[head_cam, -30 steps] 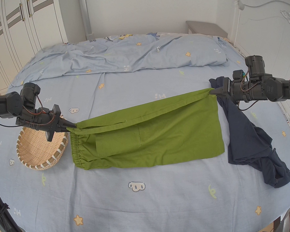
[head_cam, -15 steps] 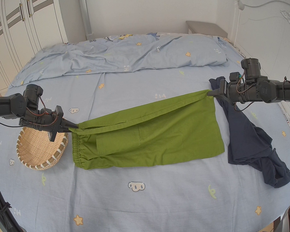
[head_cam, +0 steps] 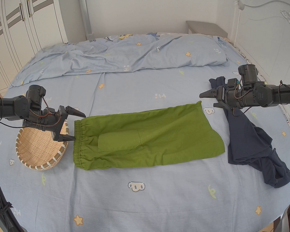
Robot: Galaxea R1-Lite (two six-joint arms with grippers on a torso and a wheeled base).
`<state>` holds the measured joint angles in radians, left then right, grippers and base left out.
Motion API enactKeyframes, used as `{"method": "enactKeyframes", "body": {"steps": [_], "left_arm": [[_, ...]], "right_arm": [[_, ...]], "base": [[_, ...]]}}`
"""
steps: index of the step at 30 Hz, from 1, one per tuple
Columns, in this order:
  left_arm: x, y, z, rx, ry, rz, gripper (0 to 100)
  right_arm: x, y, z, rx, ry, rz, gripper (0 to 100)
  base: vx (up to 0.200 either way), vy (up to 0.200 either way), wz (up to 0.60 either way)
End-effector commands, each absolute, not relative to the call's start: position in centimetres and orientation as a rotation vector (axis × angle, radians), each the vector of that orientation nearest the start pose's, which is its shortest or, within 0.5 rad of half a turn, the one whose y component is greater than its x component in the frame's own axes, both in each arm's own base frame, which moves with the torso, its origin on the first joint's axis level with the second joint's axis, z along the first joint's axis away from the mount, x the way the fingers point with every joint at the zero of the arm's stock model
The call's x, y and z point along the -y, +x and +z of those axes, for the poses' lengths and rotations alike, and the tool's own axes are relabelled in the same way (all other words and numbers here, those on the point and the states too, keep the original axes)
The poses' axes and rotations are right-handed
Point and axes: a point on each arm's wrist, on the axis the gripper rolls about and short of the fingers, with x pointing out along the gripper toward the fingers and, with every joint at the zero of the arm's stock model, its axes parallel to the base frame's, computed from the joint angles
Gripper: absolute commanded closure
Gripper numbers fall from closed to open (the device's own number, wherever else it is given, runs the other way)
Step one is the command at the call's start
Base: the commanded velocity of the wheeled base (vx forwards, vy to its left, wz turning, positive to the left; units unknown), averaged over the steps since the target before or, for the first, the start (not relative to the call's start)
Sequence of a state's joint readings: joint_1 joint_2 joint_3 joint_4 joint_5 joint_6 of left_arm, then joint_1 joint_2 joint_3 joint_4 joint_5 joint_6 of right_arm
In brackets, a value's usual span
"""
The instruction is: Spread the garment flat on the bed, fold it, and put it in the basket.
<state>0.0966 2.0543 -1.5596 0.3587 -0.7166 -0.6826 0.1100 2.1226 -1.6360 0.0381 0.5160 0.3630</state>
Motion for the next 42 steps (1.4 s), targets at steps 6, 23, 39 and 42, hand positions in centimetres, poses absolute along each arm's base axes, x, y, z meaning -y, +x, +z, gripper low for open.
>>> {"method": "enactKeyframes", "body": {"steps": [6, 23, 39, 42], "left_arm": [[0.7, 36.2, 21.0, -0.94, -0.919, -0.392, 0], [5.1, 43.4, 14.7, -0.807, -0.971, -0.476, 0], [5.4, 47.5, 13.8, -0.656, -0.927, -0.344, 0], [5.7, 47.6, 13.3, -0.654, -0.925, -0.342, 0]], "right_arm": [[-4.5, 39.0, 18.0, -0.694, 0.47, 0.481, 0], [-4.6, 33.8, 16.9, -0.571, 0.506, 0.528, 0], [-4.5, 33.4, 17.7, -0.546, 0.501, 0.533, 0], [-4.5, 33.4, 17.6, -0.547, 0.5, 0.531, 0]], "base": [[0.0, 0.0, 0.0], [0.0, 0.0, 0.0], [0.0, 0.0, 0.0], [0.0, 0.0, 0.0]]}}
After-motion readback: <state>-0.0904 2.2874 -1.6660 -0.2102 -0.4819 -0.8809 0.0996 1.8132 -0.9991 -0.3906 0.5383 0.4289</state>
